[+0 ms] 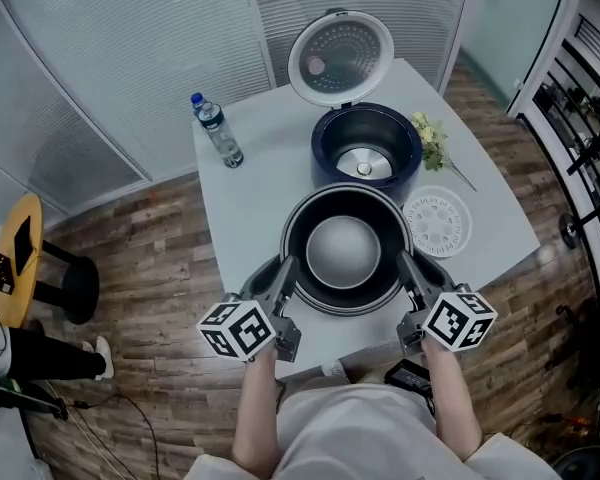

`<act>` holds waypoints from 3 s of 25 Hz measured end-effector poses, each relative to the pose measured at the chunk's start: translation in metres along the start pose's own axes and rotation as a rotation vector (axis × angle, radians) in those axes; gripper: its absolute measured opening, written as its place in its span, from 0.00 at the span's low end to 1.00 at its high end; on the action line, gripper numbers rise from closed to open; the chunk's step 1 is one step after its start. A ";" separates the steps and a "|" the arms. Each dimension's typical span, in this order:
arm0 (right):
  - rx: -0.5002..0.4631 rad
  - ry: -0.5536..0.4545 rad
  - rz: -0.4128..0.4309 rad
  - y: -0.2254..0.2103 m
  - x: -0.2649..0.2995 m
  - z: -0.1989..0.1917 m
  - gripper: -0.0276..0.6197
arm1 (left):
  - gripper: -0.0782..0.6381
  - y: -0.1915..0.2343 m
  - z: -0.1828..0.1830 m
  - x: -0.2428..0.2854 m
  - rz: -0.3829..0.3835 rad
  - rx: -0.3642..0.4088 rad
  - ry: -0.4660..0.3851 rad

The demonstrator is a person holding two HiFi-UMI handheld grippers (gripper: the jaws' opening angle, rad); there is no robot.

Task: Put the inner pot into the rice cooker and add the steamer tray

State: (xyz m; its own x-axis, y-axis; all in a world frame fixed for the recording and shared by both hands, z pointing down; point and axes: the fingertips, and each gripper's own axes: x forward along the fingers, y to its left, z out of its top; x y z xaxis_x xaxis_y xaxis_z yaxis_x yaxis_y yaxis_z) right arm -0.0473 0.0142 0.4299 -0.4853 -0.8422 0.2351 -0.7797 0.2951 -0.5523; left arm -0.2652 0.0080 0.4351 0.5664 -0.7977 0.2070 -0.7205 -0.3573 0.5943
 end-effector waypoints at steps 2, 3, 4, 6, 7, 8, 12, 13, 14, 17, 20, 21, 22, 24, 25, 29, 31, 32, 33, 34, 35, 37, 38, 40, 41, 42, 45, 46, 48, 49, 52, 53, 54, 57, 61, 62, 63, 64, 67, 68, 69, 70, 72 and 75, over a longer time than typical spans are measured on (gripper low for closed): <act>-0.006 -0.011 0.010 0.005 -0.003 0.007 0.17 | 0.21 -0.006 0.006 -0.003 -0.004 0.006 -0.015; -0.009 -0.016 0.015 0.008 -0.004 0.011 0.17 | 0.21 -0.009 0.009 -0.004 -0.007 0.008 -0.022; -0.012 -0.022 0.020 0.010 -0.006 0.015 0.17 | 0.21 -0.012 0.012 -0.005 -0.011 0.009 -0.028; -0.018 -0.035 0.027 0.013 -0.009 0.024 0.17 | 0.21 -0.019 0.019 -0.006 -0.020 0.015 -0.040; -0.021 -0.042 0.028 0.015 -0.011 0.028 0.17 | 0.21 -0.022 0.021 -0.006 -0.024 0.020 -0.046; -0.023 -0.050 0.030 0.016 -0.013 0.031 0.17 | 0.21 -0.026 0.024 -0.007 -0.029 0.025 -0.051; -0.030 -0.084 0.039 0.023 -0.021 0.041 0.17 | 0.21 -0.036 0.033 -0.010 -0.049 0.044 -0.071; -0.034 -0.091 0.039 0.025 -0.022 0.043 0.17 | 0.21 -0.038 0.036 -0.011 -0.055 0.049 -0.076; -0.039 -0.098 0.039 0.027 -0.022 0.045 0.17 | 0.21 -0.039 0.039 -0.010 -0.061 0.054 -0.081; -0.055 -0.120 0.035 0.033 -0.023 0.054 0.17 | 0.21 -0.043 0.048 -0.009 -0.081 0.062 -0.093; -0.068 -0.139 0.033 0.037 -0.025 0.061 0.17 | 0.21 -0.047 0.054 -0.009 -0.098 0.068 -0.103; -0.073 -0.145 0.033 0.037 -0.026 0.063 0.17 | 0.21 -0.049 0.055 -0.009 -0.103 0.071 -0.107; -0.076 -0.151 0.033 0.038 -0.028 0.065 0.17 | 0.21 -0.051 0.056 -0.008 -0.109 0.074 -0.110; -0.082 -0.161 0.031 0.037 -0.031 0.068 0.17 | 0.21 -0.056 0.056 -0.008 -0.119 0.078 -0.114; -0.082 -0.164 0.029 0.036 -0.033 0.069 0.17 | 0.21 -0.058 0.056 -0.007 -0.123 0.079 -0.114; -0.083 -0.168 0.035 0.036 -0.033 0.074 0.17 | 0.21 -0.061 0.059 -0.005 -0.126 0.082 -0.117; -0.086 -0.174 0.037 0.034 -0.032 0.079 0.17 | 0.21 -0.064 0.063 0.000 -0.129 0.085 -0.118; -0.086 -0.175 0.039 0.033 -0.031 0.082 0.17 | 0.21 -0.064 0.065 0.002 -0.129 0.087 -0.118; -0.084 -0.175 0.043 0.032 -0.029 0.084 0.17 | 0.21 -0.065 0.066 0.004 -0.127 0.087 -0.116; -0.080 -0.175 0.048 0.030 -0.027 0.086 0.17 | 0.21 -0.065 0.067 0.007 -0.124 0.088 -0.115; -0.075 -0.175 0.053 0.027 -0.026 0.089 0.17 | 0.21 -0.066 0.068 0.010 -0.120 0.088 -0.112; -0.066 -0.174 0.059 0.021 -0.021 0.096 0.17 | 0.21 -0.067 0.070 0.021 -0.112 0.085 -0.108; -0.062 -0.171 0.061 0.017 -0.017 0.101 0.17 | 0.21 -0.068 0.072 0.027 -0.108 0.082 -0.107; -0.058 -0.165 0.066 0.012 -0.009 0.111 0.17 | 0.21 -0.068 0.079 0.038 -0.099 0.079 -0.109; -0.059 -0.162 0.070 0.009 -0.004 0.116 0.17 | 0.21 -0.068 0.083 0.044 -0.094 0.080 -0.110; -0.060 -0.160 0.075 0.007 0.001 0.122 0.17 | 0.21 -0.068 0.088 0.049 -0.090 0.083 -0.112; -0.059 -0.153 0.093 -0.001 0.016 0.139 0.17 | 0.21 -0.068 0.100 0.067 -0.079 0.089 -0.116; -0.057 -0.149 0.098 -0.004 0.021 0.144 0.17 | 0.21 -0.068 0.103 0.073 -0.074 0.088 -0.117; -0.053 -0.142 0.108 -0.010 0.031 0.152 0.17 | 0.21 -0.067 0.108 0.083 -0.063 0.087 -0.118; -0.053 -0.138 0.114 -0.012 0.036 0.155 0.17 | 0.21 -0.066 0.110 0.087 -0.057 0.087 -0.118; -0.058 -0.126 0.134 -0.019 0.054 0.167 0.17 | 0.21 -0.062 0.117 0.100 -0.038 0.080 -0.127; -0.058 -0.120 0.140 -0.021 0.060 0.171 0.17 | 0.21 -0.061 0.120 0.104 -0.032 0.074 -0.131; -0.057 -0.114 0.148 -0.023 0.065 0.175 0.17 | 0.21 -0.059 0.121 0.109 -0.026 0.067 -0.134; -0.054 -0.097 0.165 -0.030 0.079 0.183 0.17 | 0.21 -0.054 0.126 0.122 -0.011 0.054 -0.143; -0.066 -0.090 0.183 -0.039 0.092 0.195 0.17 | 0.21 -0.053 0.133 0.138 -0.003 0.052 -0.165; -0.067 -0.089 0.186 -0.042 0.095 0.198 0.17 | 0.21 -0.053 0.133 0.142 -0.002 0.050 -0.168; -0.066 -0.088 0.190 -0.044 0.097 0.200 0.17 | 0.21 -0.053 0.134 0.146 -0.002 0.047 -0.171; -0.063 -0.087 0.196 -0.046 0.100 0.203 0.17 | 0.21 -0.052 0.135 0.149 -0.003 0.042 -0.174; -0.064 -0.089 0.216 -0.047 0.108 0.212 0.17 | 0.21 -0.050 0.142 0.157 -0.001 0.034 -0.192; -0.074 -0.090 0.221 -0.048 0.111 0.216 0.17 | 0.21 -0.051 0.144 0.160 0.003 0.037 -0.197; -0.081 -0.091 0.226 -0.050 0.113 0.219 0.17 | 0.21 -0.051 0.146 0.164 0.007 0.040 -0.202; -0.083 -0.092 0.234 -0.053 0.115 0.223 0.17 | 0.21 -0.052 0.147 0.167 0.010 0.042 -0.208; -0.075 -0.091 0.248 -0.059 0.121 0.228 0.17 | 0.21 -0.054 0.150 0.175 0.015 0.042 -0.216; -0.072 -0.079 0.256 -0.065 0.130 0.232 0.17 | 0.21 -0.051 0.151 0.183 0.030 0.042 -0.219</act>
State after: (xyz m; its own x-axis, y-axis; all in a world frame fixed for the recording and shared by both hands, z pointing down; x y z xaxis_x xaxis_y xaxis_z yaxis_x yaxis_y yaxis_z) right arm 0.0319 -0.2195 0.3104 -0.6398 -0.7679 0.0304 -0.6631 0.5317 -0.5268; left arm -0.1851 -0.1931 0.3251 0.4473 -0.8931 0.0481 -0.7546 -0.3480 0.5563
